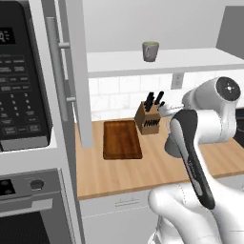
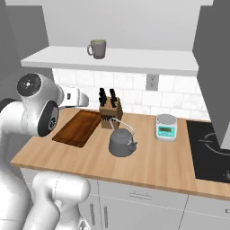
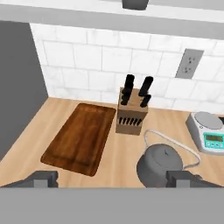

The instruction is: Pick the kettle from the counter and place it on the tray. Then pick the mug from the cabinet and place it on the tray. Then close the cabinet doors.

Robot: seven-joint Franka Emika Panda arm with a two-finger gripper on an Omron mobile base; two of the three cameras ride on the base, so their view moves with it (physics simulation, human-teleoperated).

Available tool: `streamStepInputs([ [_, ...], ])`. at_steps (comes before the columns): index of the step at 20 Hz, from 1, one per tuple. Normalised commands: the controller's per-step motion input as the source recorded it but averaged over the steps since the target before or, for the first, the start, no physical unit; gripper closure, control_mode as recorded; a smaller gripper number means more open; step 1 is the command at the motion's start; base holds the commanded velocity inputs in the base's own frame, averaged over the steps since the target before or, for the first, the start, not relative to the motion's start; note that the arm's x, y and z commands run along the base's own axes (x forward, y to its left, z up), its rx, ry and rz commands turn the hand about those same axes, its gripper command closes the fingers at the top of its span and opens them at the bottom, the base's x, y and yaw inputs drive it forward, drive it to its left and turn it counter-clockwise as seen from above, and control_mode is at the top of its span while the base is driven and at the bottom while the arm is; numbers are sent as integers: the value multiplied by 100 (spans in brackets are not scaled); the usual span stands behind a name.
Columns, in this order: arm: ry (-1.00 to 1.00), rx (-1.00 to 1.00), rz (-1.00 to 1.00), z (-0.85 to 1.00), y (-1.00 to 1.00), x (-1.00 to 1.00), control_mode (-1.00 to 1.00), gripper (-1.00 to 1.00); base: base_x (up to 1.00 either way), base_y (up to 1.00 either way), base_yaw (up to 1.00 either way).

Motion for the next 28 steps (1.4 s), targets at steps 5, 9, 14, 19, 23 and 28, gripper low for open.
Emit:
streamStepInputs([
  [5,-57,0,-10,46,11,-12,-100,-100,0,0,0],
  [9,-42,0,-10,71,13,0,-100,-100,0,0,0],
  [14,-27,0,-8,85,2,0,-100,-100,0,0,0],
  [19,-8,0,-4,60,7,6,-100,-100,0,0,0],
  [23,0,0,0,0,8,0,-100,-100,0,0,0],
  [28,0,9,-4,0,2,9,-100,-100,0,0,0],
])
